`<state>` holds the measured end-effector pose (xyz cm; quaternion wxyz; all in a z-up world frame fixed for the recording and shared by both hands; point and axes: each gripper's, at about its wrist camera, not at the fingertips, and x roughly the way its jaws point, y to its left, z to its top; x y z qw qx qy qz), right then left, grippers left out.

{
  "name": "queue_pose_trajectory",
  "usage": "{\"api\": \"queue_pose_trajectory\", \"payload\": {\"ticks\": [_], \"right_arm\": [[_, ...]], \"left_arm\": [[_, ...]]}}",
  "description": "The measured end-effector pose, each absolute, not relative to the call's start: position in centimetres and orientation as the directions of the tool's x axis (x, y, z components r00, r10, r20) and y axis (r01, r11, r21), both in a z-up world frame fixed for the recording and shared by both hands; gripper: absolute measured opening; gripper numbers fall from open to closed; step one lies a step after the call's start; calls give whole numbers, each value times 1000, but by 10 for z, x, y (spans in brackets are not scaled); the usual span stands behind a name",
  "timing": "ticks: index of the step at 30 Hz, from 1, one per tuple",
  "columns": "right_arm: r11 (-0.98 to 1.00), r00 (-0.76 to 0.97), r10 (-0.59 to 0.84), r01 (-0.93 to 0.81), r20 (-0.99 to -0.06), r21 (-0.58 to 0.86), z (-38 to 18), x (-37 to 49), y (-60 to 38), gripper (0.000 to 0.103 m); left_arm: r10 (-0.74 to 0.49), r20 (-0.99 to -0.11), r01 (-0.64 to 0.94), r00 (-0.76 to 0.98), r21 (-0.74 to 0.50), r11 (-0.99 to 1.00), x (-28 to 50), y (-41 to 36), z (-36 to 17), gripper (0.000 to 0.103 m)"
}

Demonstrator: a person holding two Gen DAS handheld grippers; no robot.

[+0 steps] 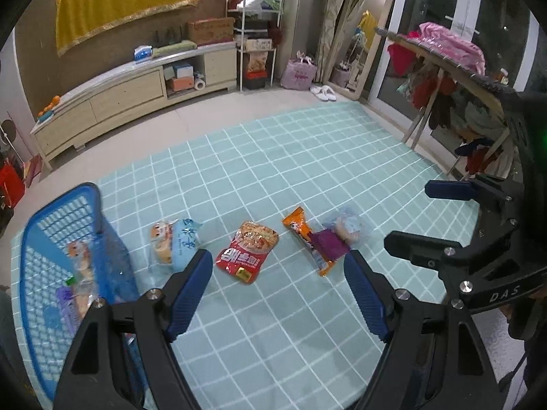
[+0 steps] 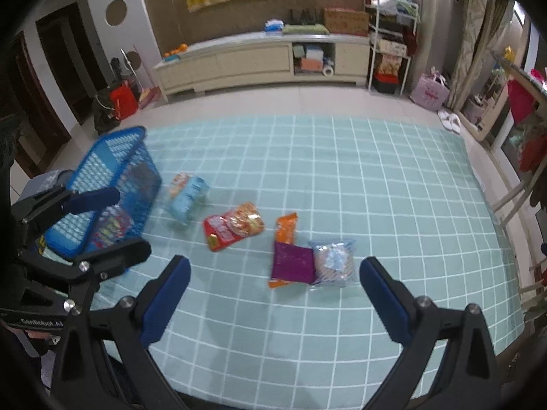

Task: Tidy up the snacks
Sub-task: 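Move both tools back over the remaining snacks, then grasp the red-and-white pouch with the left tool and lift it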

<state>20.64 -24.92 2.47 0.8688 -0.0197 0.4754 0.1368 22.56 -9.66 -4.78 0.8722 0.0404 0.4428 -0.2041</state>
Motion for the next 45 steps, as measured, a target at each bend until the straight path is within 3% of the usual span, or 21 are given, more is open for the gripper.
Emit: {"api": "queue_pose_trajectory", "payload": {"ticks": [16, 30, 36, 39, 45], "right_arm": [[972, 443, 174, -219, -880, 82, -56, 259, -260, 101], [975, 432, 178, -200, -884, 98, -90, 281, -280, 101], [971, 450, 205, -207, -869, 122, -92, 274, -289, 101], [969, 456, 216, -211, -863, 131, -91, 269, -294, 101], [968, 459, 235, -187, -857, 166, -91, 266, -302, 101]], "left_arm": [[-321, -847, 451, 425, -109, 886, 292, -111, -133, 78], [-244, -895, 506, 375, -23, 862, 329, -128, -182, 78], [-250, -904, 479, 346, -58, 876, 335, -124, -191, 77], [-224, -908, 496, 354, -21, 868, 330, -129, -190, 72], [-267, -909, 434, 319, -110, 894, 329, -120, -182, 41]]}}
